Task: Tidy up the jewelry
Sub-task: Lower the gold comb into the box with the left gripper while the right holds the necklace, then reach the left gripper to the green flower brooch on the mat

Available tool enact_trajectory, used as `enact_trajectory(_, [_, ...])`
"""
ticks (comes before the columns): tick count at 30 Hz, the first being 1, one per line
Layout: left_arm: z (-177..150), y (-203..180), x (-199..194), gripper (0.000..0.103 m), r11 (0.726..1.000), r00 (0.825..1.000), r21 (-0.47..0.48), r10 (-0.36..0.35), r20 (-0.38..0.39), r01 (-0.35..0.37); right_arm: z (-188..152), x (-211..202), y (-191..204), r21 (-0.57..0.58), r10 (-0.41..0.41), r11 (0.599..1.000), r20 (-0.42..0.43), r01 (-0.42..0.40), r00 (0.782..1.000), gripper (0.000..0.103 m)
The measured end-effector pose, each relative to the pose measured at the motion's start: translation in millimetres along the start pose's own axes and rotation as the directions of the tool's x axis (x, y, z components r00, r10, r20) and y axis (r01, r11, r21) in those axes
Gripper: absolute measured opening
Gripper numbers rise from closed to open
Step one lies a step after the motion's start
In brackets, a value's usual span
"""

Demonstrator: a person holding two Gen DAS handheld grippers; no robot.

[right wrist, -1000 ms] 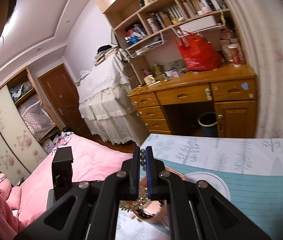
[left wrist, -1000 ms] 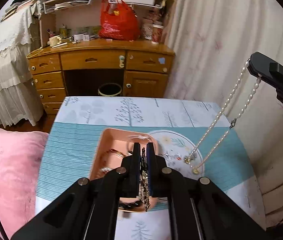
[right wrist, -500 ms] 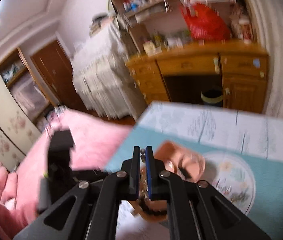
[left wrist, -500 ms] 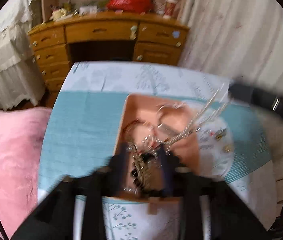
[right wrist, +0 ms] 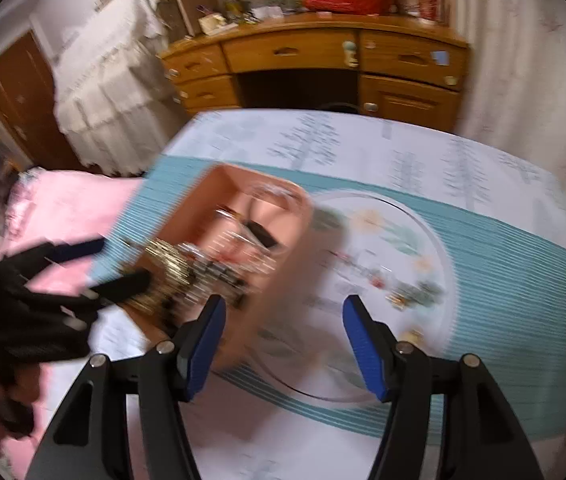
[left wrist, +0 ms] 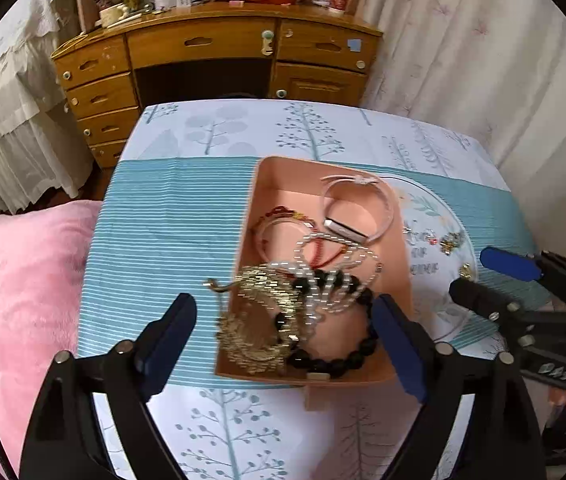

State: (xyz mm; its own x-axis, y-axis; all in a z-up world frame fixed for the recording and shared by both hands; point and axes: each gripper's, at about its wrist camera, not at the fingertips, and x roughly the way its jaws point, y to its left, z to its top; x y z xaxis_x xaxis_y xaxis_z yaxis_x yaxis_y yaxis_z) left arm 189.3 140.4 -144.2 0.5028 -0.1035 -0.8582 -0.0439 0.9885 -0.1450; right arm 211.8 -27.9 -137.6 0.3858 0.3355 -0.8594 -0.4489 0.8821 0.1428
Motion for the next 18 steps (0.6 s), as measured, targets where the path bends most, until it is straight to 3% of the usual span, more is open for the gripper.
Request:
enact_trajectory(5, [-4,-31,-5,0.091,0.998,1.0,0.059,-0.011,0.028,0.01,-32,2,-18,-0.062,-0.17,0.984,-0.001,0.169,0.986,0.064])
enact_trajectory(8, [-5,-48,-11,0.091,0.996,0.996,0.065,-0.071,0.044,0.068,-51,2,-26,-0.093,-0.226,0.97,0.001,0.225,0.974,0.065])
enact_trajectory(11, [-4,-67,-12,0.091,0.987,0.989,0.073,-0.143,0.037,0.14,-67,1,-36,-0.115,-0.263,0.958,0.005,0.262,0.965,0.065])
enact_trajectory(18, [-2,-121,-2,0.091,0.98,0.984,0.089,-0.179,0.012,0.177,-84,-3,-66,-0.164,-0.3,0.941,0.009,0.297,0.954,0.065])
